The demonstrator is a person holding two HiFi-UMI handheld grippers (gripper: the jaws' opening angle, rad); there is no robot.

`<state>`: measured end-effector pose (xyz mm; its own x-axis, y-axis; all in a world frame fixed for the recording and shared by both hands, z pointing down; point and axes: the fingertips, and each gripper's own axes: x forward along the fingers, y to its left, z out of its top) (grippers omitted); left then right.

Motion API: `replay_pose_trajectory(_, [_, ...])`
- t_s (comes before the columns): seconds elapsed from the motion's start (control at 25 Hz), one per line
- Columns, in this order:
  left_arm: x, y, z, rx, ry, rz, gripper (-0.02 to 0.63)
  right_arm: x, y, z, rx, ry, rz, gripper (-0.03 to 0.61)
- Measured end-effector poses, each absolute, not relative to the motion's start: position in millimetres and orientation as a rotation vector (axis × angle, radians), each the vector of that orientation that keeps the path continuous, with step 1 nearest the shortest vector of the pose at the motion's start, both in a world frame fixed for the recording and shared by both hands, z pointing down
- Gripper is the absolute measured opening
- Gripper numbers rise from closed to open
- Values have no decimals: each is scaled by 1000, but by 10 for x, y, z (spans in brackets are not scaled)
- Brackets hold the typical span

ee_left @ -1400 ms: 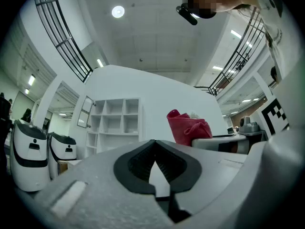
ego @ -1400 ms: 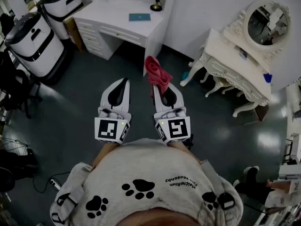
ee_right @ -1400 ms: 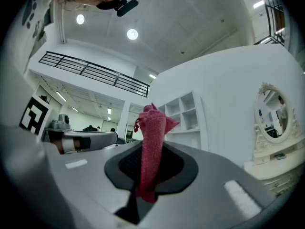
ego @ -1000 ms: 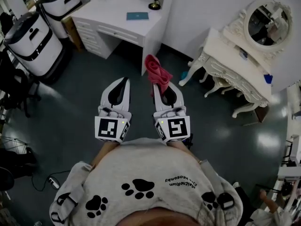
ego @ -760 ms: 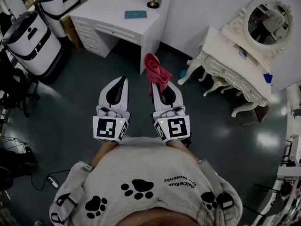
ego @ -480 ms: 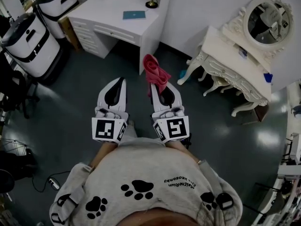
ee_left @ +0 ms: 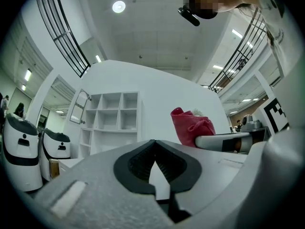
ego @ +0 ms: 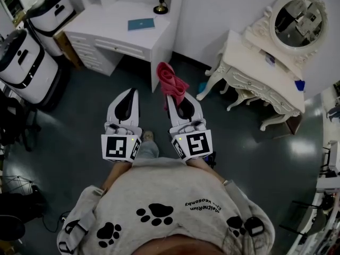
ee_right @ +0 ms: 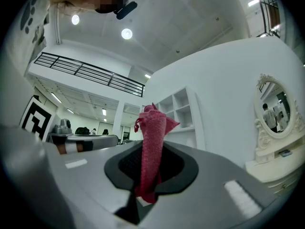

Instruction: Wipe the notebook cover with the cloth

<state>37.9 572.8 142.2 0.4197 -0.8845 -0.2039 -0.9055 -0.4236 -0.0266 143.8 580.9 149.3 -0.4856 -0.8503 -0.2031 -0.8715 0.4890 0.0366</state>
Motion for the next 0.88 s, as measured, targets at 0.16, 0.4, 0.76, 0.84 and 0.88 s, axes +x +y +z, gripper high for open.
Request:
replay_pose_trajectory(0.16, [308,5251,1439,-2553,1584,226,-2,1350,5343,1496,-1516,2566,202,49])
replay_pose_trajectory(0.4, [201,4460,1336,-2563,1521,217,-2,1227,4567,1407,-1538,2530,210,48])
replay_pose_trajectory(0.76, [-32,3592,1435,-2584,1493,205,-2,939,3713,1535,-1559,2544,197,48])
replay_pose_trajectory(0.84, [-73,3468,1458,-2593,1492,203,-2,898,3575,1564,-1566,2546,182,48])
replay_pose_trajectory(0.88, [-99,3410,1468,-2595,1496,204,-2,876,3515,1574,-1568,2549,178,48])
